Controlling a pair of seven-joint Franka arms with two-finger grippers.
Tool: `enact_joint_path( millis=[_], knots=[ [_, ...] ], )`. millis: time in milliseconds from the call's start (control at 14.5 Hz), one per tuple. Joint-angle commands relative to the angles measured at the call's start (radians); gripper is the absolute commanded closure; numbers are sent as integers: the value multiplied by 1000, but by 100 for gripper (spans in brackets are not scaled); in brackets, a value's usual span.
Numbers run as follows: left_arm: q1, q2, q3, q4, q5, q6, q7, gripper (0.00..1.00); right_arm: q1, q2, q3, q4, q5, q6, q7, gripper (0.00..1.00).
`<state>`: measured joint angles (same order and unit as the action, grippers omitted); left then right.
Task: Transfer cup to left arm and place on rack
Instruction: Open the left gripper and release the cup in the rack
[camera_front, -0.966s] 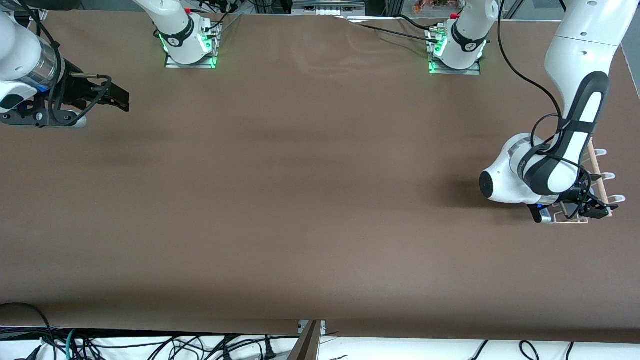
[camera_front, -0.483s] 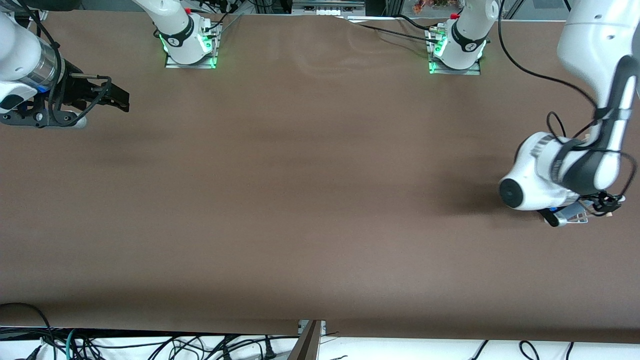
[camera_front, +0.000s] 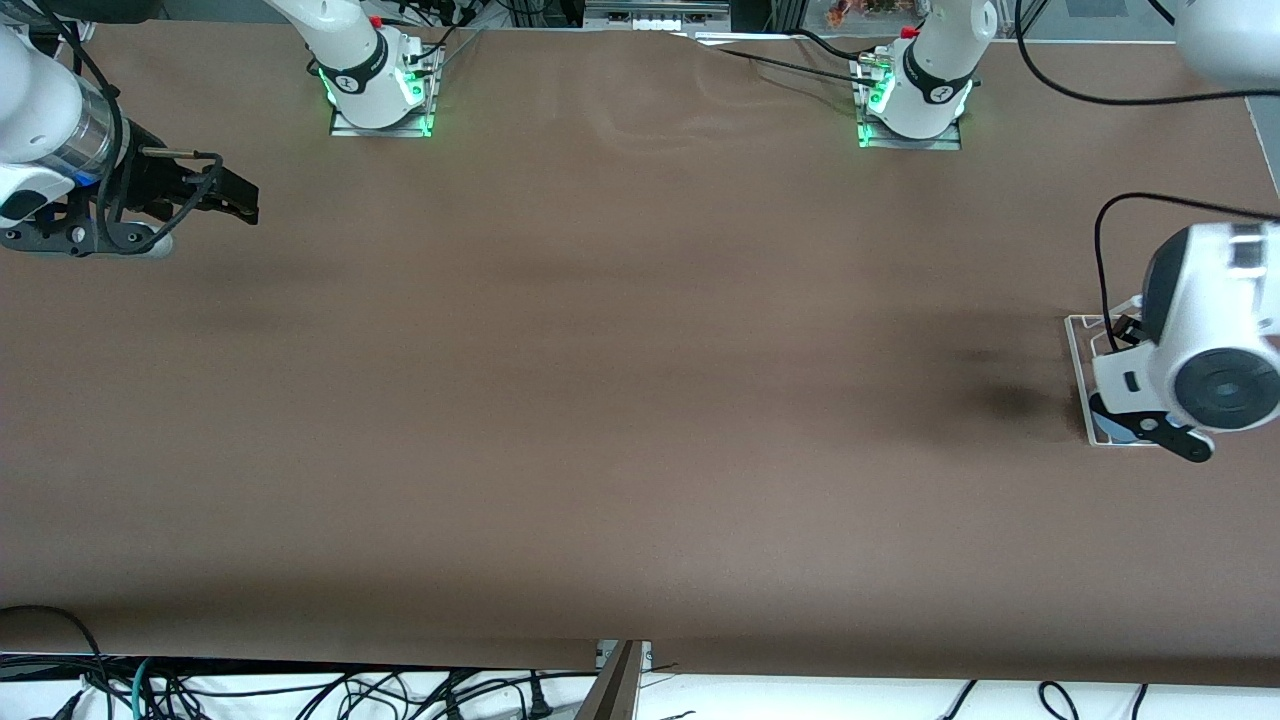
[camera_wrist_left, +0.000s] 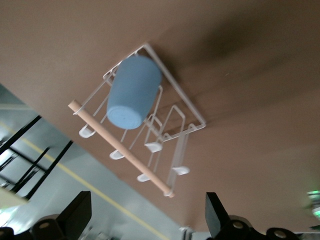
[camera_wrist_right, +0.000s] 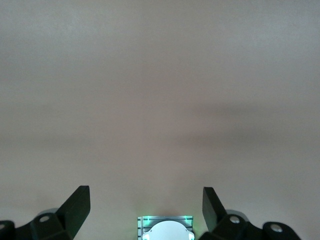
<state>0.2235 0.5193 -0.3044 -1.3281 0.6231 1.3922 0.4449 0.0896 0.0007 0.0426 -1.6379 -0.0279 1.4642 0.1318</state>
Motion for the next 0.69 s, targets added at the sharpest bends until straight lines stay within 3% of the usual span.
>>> enact_joint_path(
  millis=[0,207,414,621],
  knots=[
    [-4,11,-34,119,-135,-36,8,0,1,5,-1,20,-6,-7,3,1],
    [-7,-7,-48,222,-209,-59,9,0,-1,5,-3,18,-4,-7,3,1],
    [-53,-115,-10,205,-334,-24,5,0,-1,9,-3,18,-4,-7,3,1],
    [-99,-339,138,-84,-576,133,-169,0,-1,9,-3,18,-4,-7,3,1]
  ],
)
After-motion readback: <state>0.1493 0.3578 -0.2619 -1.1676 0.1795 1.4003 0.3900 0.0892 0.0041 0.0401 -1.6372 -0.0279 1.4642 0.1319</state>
